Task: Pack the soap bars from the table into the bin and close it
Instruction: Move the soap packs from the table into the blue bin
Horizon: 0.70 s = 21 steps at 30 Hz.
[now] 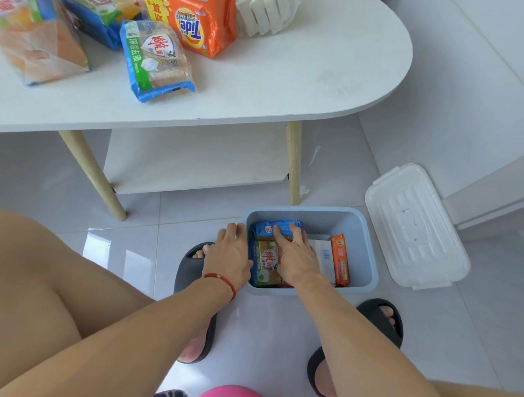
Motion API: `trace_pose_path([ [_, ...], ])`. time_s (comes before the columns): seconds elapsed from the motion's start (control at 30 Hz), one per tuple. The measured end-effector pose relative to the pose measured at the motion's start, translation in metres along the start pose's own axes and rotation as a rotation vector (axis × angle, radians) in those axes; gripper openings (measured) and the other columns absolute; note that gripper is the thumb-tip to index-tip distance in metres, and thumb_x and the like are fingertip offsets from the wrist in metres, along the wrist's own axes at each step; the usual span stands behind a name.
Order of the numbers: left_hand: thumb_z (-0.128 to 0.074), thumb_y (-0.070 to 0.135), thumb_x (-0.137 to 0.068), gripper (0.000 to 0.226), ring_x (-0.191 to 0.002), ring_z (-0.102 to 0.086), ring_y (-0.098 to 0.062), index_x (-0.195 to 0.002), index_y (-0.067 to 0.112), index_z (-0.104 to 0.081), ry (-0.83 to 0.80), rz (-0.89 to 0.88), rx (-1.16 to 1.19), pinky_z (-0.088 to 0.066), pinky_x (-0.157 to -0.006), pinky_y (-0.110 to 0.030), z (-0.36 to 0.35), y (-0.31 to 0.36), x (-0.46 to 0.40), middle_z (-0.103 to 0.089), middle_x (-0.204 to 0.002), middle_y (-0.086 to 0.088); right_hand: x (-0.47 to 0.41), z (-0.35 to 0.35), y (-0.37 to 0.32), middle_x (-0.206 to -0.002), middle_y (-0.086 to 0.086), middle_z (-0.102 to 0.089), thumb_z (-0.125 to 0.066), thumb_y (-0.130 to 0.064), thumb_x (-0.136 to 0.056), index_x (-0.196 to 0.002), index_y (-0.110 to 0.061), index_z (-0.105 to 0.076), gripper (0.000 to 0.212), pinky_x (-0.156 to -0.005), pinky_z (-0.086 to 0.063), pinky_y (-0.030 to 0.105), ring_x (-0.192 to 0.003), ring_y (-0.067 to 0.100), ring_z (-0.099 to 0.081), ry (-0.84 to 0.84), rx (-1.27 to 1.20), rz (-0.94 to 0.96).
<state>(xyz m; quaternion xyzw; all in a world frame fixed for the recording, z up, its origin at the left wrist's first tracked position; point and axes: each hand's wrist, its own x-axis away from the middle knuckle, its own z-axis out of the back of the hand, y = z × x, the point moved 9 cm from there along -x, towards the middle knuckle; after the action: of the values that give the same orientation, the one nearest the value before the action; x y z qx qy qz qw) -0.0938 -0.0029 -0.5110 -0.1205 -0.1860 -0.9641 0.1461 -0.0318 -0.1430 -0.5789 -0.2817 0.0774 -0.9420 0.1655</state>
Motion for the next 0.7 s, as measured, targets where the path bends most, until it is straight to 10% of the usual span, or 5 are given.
trace_pose_path([
  [0.17,-0.058,0.0,-0.083,0.041,-0.127,-0.048,-0.032,-0.123,0.004,-0.062,-0.052,-0.391,-0.23,-0.035,-0.112,-0.039,-0.021,0.061,0.008,-0.053,-0.133,-0.013,0.001,0.005,0.015,-0.17,0.001,-0.001,-0.063,-0.013,-0.093,-0.158,-0.045,-0.009,0.09,-0.124,-0.019,0.051,-0.156,0.03,-0.006,0.01,0.052,0.072],
  [0.4,-0.049,0.008,-0.094,0.048,-0.119,-0.059,-0.033,-0.143,0.009,-0.048,-0.536,-0.309,-0.391,-0.051,-0.098,-0.046,-0.082,0.067,-0.011,-0.051,-0.143,-0.013,0.0,0.008,0.019,-0.16,0.006,-0.03,-0.058,0.012,-0.088,-0.157,-0.033,-0.03,0.088,-0.11,-0.044,0.045,-0.136,0.036,-0.046,0.1,0.018,0.107],
  [0.7,-0.043,0.013,-0.095,0.055,-0.117,-0.058,-0.035,-0.15,0.011,-0.037,-0.674,-0.314,-0.467,-0.051,-0.096,-0.045,-0.096,0.06,-0.01,-0.046,-0.141,-0.019,-0.016,0.006,0.003,-0.14,0.013,-0.03,-0.06,0.009,-0.082,-0.157,-0.029,-0.027,0.09,-0.098,-0.05,0.047,-0.113,0.033,-0.046,0.072,0.14,0.176],
])
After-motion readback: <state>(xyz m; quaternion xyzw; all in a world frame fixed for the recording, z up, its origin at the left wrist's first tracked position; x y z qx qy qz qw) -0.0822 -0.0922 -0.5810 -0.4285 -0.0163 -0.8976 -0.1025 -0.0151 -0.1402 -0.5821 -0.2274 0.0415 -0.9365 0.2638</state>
